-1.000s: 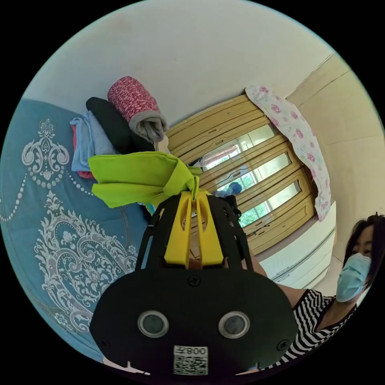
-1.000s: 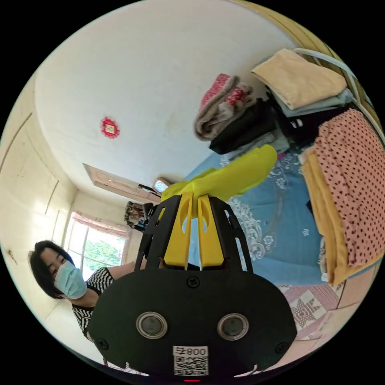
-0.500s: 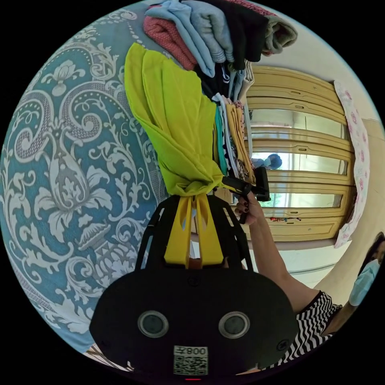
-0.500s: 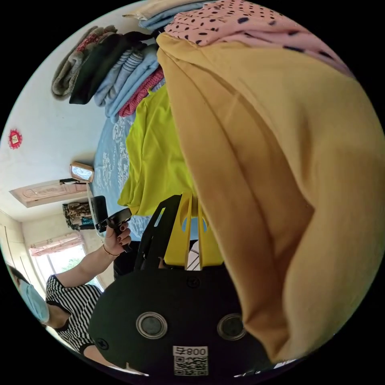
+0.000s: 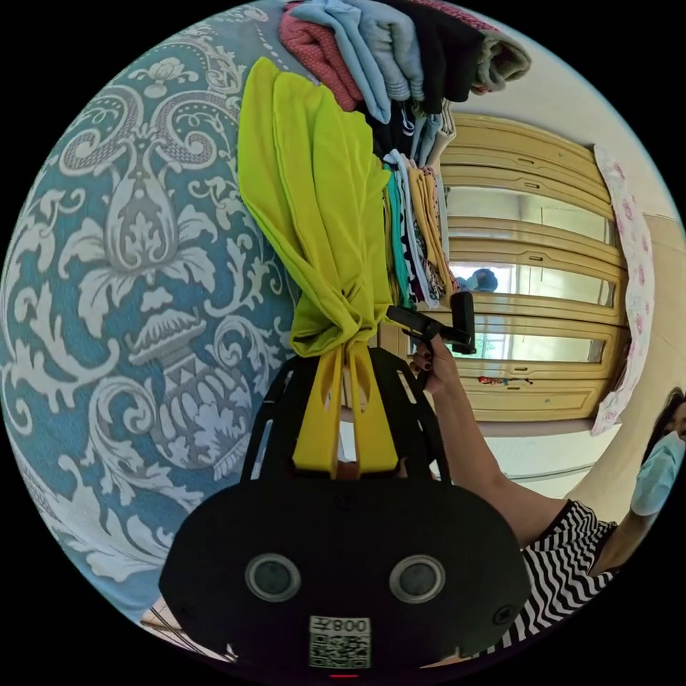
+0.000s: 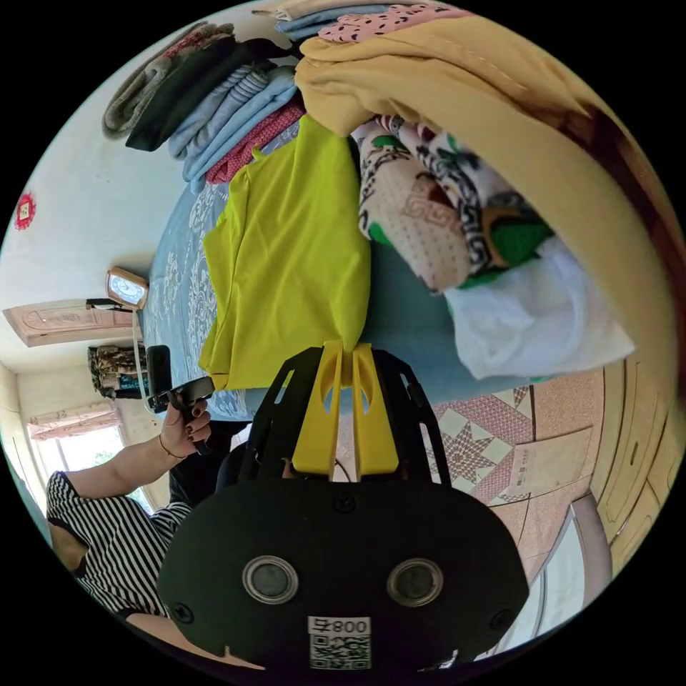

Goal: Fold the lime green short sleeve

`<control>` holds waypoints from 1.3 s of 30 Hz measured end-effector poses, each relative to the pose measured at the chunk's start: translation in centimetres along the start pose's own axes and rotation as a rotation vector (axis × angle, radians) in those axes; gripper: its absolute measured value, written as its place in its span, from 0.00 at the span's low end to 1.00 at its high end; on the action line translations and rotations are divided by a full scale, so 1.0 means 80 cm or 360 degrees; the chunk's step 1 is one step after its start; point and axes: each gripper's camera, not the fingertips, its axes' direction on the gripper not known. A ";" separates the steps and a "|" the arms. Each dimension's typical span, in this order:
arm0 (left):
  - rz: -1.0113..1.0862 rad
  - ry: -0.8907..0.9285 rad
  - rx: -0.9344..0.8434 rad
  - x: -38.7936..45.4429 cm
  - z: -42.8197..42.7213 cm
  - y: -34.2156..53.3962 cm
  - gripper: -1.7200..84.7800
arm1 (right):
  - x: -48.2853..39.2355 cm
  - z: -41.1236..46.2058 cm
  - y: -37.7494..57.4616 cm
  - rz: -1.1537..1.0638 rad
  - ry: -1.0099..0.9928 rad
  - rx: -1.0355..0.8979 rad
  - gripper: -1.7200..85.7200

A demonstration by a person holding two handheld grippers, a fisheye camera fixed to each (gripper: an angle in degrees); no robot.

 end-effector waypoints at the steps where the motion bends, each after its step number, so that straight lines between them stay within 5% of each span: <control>1: -0.0021 0.0023 -0.0011 -0.005 0.004 0.001 0.05 | 0.003 -0.004 0.004 -0.0003 -0.0003 -0.0002 0.04; 17: 0.0073 0.0044 -0.0063 -0.041 -0.052 0.026 0.05 | 0.042 -0.090 0.153 0.0155 -0.0314 0.0502 0.09; 25: 0.0197 -0.0020 -0.0132 -0.039 -0.076 0.069 0.05 | -0.082 -0.210 0.099 -0.0278 0.0282 0.0840 0.08; 39: 0.0226 0.0068 -0.0233 -0.044 -0.072 0.137 0.04 | -0.140 -0.221 -0.060 -0.0061 0.0745 0.0729 0.12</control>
